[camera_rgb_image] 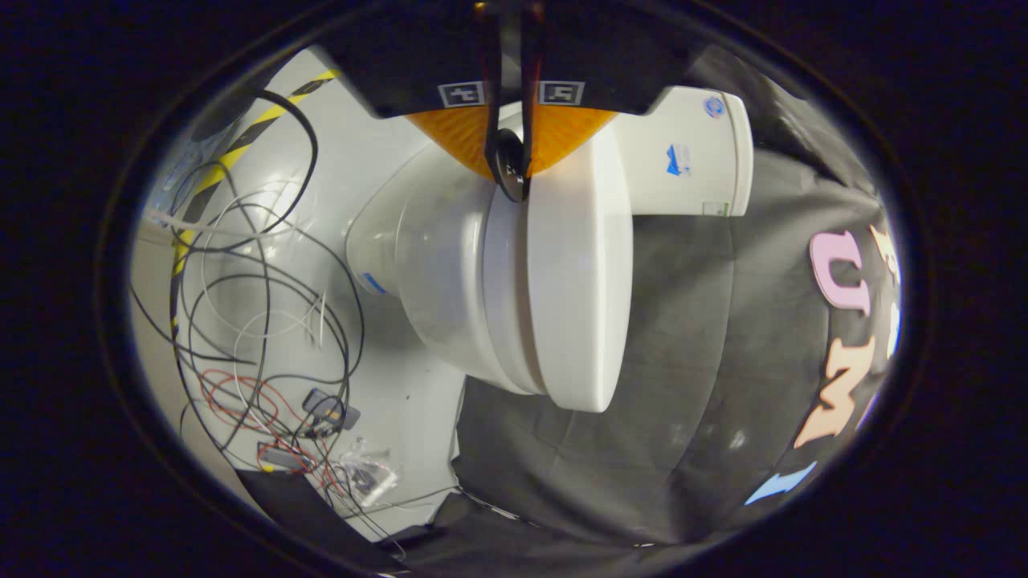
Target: Open the toilet lid.
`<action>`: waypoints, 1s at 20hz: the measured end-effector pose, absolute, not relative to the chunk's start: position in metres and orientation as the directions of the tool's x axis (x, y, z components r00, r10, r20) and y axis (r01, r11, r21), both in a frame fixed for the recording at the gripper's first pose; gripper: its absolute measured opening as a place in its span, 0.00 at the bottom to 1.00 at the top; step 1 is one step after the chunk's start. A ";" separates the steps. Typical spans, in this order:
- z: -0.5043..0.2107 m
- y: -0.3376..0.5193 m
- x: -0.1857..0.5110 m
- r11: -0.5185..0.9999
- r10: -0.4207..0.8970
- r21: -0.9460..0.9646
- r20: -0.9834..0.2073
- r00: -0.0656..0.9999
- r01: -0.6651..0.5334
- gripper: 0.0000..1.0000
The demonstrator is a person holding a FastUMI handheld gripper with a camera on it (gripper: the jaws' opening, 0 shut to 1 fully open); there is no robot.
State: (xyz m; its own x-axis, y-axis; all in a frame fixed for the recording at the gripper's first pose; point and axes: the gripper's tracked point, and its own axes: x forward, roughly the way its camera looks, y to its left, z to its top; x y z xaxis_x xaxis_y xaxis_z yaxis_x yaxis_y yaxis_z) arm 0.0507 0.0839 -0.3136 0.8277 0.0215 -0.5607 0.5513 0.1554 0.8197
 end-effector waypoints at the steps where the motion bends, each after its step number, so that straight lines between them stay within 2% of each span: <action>1: -0.315 0.087 0.051 0.128 0.037 0.829 -0.552 0.833 0.544 0.04; 3: -0.307 0.088 0.059 0.060 0.031 0.841 -0.540 0.841 0.538 0.01; 6: -0.309 0.090 0.049 0.129 0.037 0.815 -0.573 0.818 0.565 0.01; 10: -0.299 0.087 0.051 0.089 -0.004 0.825 -0.559 0.829 0.557 0.01; 20: -0.234 0.090 0.053 0.296 -0.138 0.789 -0.522 0.842 0.538 0.01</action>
